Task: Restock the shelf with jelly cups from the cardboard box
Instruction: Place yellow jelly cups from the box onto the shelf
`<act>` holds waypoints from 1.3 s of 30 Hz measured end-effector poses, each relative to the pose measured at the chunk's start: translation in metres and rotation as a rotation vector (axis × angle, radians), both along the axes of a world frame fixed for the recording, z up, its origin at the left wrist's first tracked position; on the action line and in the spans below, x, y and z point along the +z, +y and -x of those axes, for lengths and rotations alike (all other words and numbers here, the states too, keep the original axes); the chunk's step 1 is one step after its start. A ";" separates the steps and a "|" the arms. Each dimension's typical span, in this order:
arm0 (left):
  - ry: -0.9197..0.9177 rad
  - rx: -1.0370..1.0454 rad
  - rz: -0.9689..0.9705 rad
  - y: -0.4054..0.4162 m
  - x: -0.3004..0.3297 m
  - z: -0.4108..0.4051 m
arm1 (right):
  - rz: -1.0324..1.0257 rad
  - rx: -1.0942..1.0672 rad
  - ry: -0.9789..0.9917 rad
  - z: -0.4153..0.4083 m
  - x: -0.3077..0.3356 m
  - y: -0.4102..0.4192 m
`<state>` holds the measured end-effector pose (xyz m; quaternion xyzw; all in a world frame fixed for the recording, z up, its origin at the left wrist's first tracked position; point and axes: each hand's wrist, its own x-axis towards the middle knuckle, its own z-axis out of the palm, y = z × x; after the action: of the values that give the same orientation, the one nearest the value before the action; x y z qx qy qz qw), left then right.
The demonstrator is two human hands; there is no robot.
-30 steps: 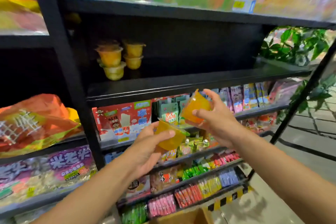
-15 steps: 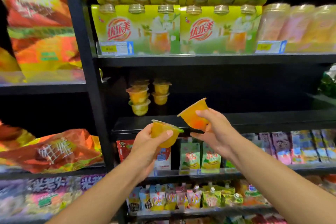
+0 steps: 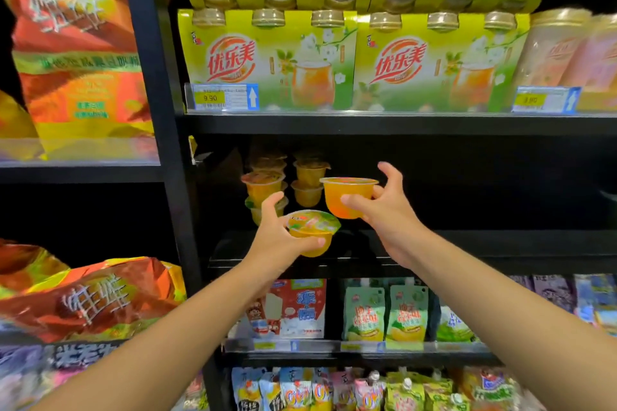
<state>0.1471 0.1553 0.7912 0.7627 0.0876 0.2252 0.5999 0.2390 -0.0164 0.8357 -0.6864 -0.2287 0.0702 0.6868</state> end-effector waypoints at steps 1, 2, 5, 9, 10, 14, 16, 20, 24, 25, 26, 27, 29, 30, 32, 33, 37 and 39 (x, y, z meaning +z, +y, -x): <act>-0.004 -0.008 -0.029 0.002 0.000 -0.005 | 0.013 0.004 -0.036 -0.002 0.001 0.006; -0.009 -0.017 -0.062 0.003 0.000 -0.010 | 0.018 0.012 -0.067 -0.004 0.002 0.012; 0.001 -0.029 -0.135 0.006 -0.002 -0.023 | 0.028 0.029 -0.113 -0.009 -0.002 0.024; 0.038 -0.034 -0.177 0.007 -0.009 -0.031 | 0.061 0.023 -0.147 -0.017 -0.015 0.033; 0.048 -0.035 -0.173 0.007 -0.010 -0.032 | 0.074 0.029 -0.148 -0.019 -0.018 0.034; 0.073 -0.021 -0.160 0.011 -0.011 -0.036 | 0.136 0.031 -0.161 -0.024 -0.026 0.038; 0.091 -0.009 -0.149 0.014 -0.011 -0.037 | 0.147 0.027 -0.164 -0.026 -0.029 0.041; 0.126 -0.032 -0.154 0.020 -0.009 -0.039 | 0.166 0.037 -0.187 -0.026 -0.027 0.043; 0.148 -0.039 -0.185 0.026 -0.011 -0.043 | 0.184 0.066 -0.204 -0.024 -0.027 0.041; 0.153 -0.033 -0.191 0.026 -0.012 -0.043 | 0.185 0.066 -0.206 -0.024 -0.028 0.041; 0.161 -0.031 -0.197 0.026 -0.012 -0.043 | 0.183 0.065 -0.206 -0.024 -0.029 0.041; 0.171 -0.029 -0.201 0.026 -0.013 -0.043 | 0.184 0.064 -0.204 -0.024 -0.030 0.041; 0.196 -0.029 -0.213 0.026 -0.012 -0.041 | 0.195 0.065 -0.198 -0.025 -0.031 0.041; 0.212 -0.030 -0.230 0.026 -0.009 -0.039 | 0.204 0.070 -0.202 -0.025 -0.032 0.039; 0.236 -0.021 -0.261 0.024 -0.005 -0.030 | 0.225 0.082 -0.205 -0.024 -0.033 0.033; 0.233 -0.006 -0.271 0.023 -0.005 -0.024 | 0.233 0.078 -0.200 -0.024 -0.035 0.028; 0.149 0.075 -0.423 0.024 -0.011 0.009 | 0.368 -0.074 -0.294 -0.022 -0.050 -0.004; 0.127 0.063 -0.593 0.026 -0.016 0.025 | 0.479 -0.087 -0.394 -0.014 -0.060 -0.018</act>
<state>0.1225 0.1816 0.7757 0.9140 0.0789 0.2111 0.3373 0.2533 -0.0344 0.7752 -0.8382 -0.3045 -0.0417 0.4504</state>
